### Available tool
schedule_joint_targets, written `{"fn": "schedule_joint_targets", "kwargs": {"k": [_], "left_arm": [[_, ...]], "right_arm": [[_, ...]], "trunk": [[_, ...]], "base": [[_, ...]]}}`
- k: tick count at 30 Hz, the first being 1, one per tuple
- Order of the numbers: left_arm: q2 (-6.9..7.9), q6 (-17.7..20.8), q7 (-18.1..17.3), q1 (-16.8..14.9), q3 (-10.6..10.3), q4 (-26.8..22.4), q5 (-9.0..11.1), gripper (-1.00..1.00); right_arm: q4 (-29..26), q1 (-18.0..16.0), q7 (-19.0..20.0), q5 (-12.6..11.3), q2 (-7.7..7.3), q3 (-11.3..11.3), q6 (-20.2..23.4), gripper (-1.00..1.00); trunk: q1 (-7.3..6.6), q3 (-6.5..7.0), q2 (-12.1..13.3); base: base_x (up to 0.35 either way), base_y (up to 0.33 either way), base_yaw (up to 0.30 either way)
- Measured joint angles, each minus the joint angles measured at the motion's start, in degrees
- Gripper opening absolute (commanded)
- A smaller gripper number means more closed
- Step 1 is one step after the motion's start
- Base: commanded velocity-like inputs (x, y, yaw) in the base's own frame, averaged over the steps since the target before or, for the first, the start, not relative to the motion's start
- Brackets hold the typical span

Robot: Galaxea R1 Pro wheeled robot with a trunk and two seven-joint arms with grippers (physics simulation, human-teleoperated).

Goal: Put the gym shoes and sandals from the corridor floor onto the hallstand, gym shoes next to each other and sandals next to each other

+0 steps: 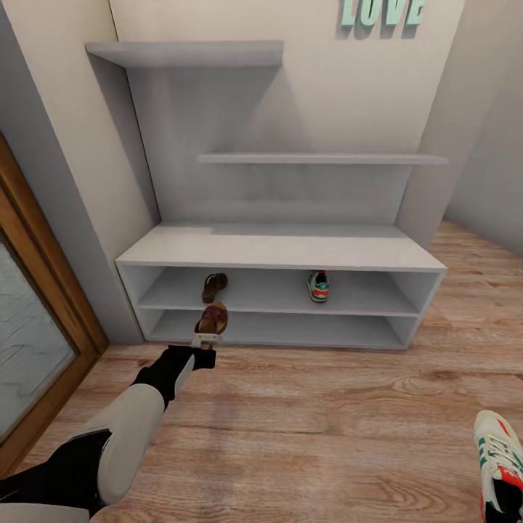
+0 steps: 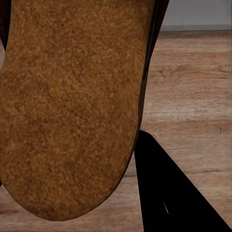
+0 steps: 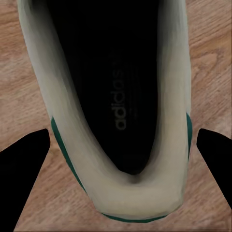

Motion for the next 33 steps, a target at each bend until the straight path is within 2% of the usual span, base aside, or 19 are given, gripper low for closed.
{"fn": "schedule_joint_targets", "kwargs": {"k": [4, 8, 23, 33], "left_arm": [[-0.05, -0.04, -0.11, -0.02, 0.00, -0.03, -0.01, -1.00], [-0.07, -0.03, -0.13, -0.10, 0.01, -0.03, -0.01, -1.00], [-0.06, -0.05, 0.04, -0.39, 0.00, -0.04, -0.03, -1.00], [-0.02, -0.16, 0.10, -0.44, 0.00, -0.12, -0.01, -1.00]], "right_arm": [[0.00, 0.00, -0.01, -0.01, 0.26, -0.10, 0.00, -1.00], [0.00, 0.00, -0.02, -0.04, 0.30, -0.26, -0.05, -1.00], [0.01, 0.00, -0.02, -0.14, 0.01, -0.42, -0.06, -1.00], [0.00, 0.00, -0.02, 0.02, -0.13, -0.25, -0.06, -1.00]], "trunk": [[0.00, 0.00, 0.00], [0.87, -0.72, -1.59], [1.28, -5.16, -1.83], [1.28, -5.64, -1.83]], "base": [[0.000, 0.000, 0.000], [0.000, 0.000, 0.000], [0.000, 0.000, 0.000], [0.000, 0.000, 0.000]]}}
